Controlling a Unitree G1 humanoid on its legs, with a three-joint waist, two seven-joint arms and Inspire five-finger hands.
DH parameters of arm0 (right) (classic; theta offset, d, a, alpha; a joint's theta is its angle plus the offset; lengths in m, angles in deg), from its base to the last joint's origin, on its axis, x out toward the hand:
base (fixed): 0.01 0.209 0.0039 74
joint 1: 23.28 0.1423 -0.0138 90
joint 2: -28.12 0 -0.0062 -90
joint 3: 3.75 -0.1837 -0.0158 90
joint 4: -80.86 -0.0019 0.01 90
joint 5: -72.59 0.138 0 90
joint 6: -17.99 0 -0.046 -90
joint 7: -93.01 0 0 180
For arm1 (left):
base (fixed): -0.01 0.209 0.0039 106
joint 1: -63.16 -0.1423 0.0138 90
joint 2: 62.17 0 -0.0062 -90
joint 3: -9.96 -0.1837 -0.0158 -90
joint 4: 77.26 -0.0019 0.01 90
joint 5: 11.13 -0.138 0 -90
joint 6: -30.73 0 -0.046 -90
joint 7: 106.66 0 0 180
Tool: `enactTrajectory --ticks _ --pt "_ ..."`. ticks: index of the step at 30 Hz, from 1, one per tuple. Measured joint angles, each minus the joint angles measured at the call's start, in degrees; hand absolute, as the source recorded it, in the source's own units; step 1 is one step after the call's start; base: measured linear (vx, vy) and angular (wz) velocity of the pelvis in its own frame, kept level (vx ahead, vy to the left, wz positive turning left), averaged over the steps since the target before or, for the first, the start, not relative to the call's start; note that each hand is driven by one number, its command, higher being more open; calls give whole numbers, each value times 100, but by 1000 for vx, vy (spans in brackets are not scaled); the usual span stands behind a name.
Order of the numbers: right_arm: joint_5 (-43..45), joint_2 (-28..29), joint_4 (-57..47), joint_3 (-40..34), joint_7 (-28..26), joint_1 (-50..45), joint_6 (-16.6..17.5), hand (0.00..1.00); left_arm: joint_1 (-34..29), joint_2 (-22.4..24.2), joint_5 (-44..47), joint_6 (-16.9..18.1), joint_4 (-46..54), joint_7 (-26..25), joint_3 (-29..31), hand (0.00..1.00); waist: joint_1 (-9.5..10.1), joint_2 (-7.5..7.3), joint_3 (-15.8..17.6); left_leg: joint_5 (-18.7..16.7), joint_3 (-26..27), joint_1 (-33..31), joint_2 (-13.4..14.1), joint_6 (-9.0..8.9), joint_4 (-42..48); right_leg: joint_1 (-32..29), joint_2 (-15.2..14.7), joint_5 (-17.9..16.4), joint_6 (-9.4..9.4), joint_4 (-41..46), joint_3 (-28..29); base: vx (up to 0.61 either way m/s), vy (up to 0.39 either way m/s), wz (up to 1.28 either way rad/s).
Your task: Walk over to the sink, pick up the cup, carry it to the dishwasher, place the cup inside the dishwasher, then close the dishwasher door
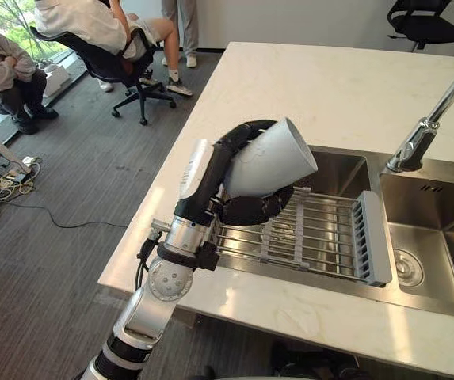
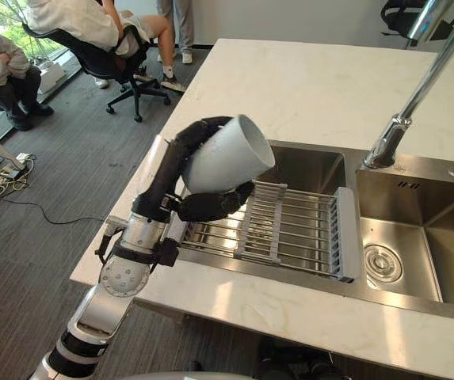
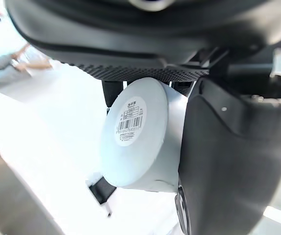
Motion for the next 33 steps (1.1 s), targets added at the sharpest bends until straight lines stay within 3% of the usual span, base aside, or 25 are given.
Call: enactTrajectory --ticks 4,8,13,17,18,19,20,22,24,26,27,28,29,30,31,33 --pt "0 20 97 45 33 -5 -7 100 -352 229 486 62 229 -247 333 0 50 -50 -187 -4 -81 -53 0 -2 23 2 -3 -8 2 1 -74 -1 0 10" --pt "-2 12 195 142 111 -4 -31 100 -667 462 960 109 423 -411 366 0 220 -99 -222 -4 -135 -55 -7 -2 46 44 -10 -12 -1 1 -119 -13 1 7" --pt "-4 -5 215 249 191 0 -40 100 -996 657 1294 174 526 -455 430 0 290 -124 -268 -14 -217 -55 -8 -15 150 78 -26 -28 -8 80 -186 -22 2 6" --pt "-47 -4 211 327 211 226 -43 100 -1163 753 1457 178 623 -569 411 0 371 -165 -197 -191 -82 -244 -3 2 571 -535 -175 -537 25 1298 62 -98 20 -18" --pt "-47 -9 168 368 213 252 -43 100 -1163 760 1464 177 621 -580 400 0 356 -172 -174 -249 -136 -323 21 18 760 -647 -196 -647 158 1613 360 -104 13 32" --pt "-47 -3 141 359 225 281 -37 100 -1136 750 1462 181 623 -574 375 0 317 -121 -144 -241 -303 -482 25 42 892 -794 -204 -906 302 2034 944 -91 8 73" --pt "-46 10 151 362 241 293 -48 100 -1096 734 1462 180 609 -579 350 0 293 -166 -112 -197 -518 -589 -31 29 965 -923 -261 -1299 182 2797 1299 -72 -50 95" --pt "-46 61 164 384 304 240 -53 100 -1133 740 1468 180 604 -620 239 0 419 -291 -124 -85 -1014 -770 -196 -62 1095 -872 -351 -1982 249 4161 1807 -61 -178 119" --pt "-39 104 114 482 327 223 -60 100 -1137 768 1535 181 601 -696 234 0 621 -375 -167 40 -1386 -1048 -295 -226 1176 -742 -278 -2370 276 4384 2261 -117 -322 113" --pt "-31 259 -121 565 334 221 -65 100 -1165 881 1605 171 596 -703 98 0 824 -342 -160 303 -1727 -1410 -317 -413 1144 -611 -44 -2803 321 3828 2511 -234 -380 109" --pt "-23 300 -196 612 335 228 -69 100 -1166 900 1622 172 606 -698 6 0 893 -352 -179 439 -1728 -1534 -269 -387 1051 -557 -22 -2907 253 3468 2435 -271 -306 110" --pt "-10 312 -357 662 337 286 -62 100 -1164 990 1634 172 609 -688 -238 0 917 -87 -129 744 -1857 -1770 -75 -317 883 -576 149 -2814 143 3192 2099 -315 -243 125" --pt "5 324 -329 713 337 350 -50 100 -1189 993 1634 171 605 -650 -500 0 900 18 -116 1046 -1874 -1841 20 -113 570 -669 231 -2771 49 3202 1778 -310 -237 130" --pt "5 332 -326 759 335 362 -53 100 -1190 995 1634 169 599 -630 -626 0 887 72 -113 1110 -1844 -1840 93 -11 411 -671 271 -2743 -2 3199 1610 -275 -194 114" --pt "5 383 -301 799 331 417 -53 100 -1189 929 1632 171 592 -537 -780 0 893 74 -88 742 -1595 -1850 266 51 197 -676 285 -2630 -128 3122 1378 -250 -175 102" --pt "6 437 -255 731 363 484 -53 100 -1121 898 1638 169 544 -425 -880 0 760 -3 -44 720 -784 -2181 235 -2 623 -657 79 -2369 -142 2784 1013 -187 -104 103"
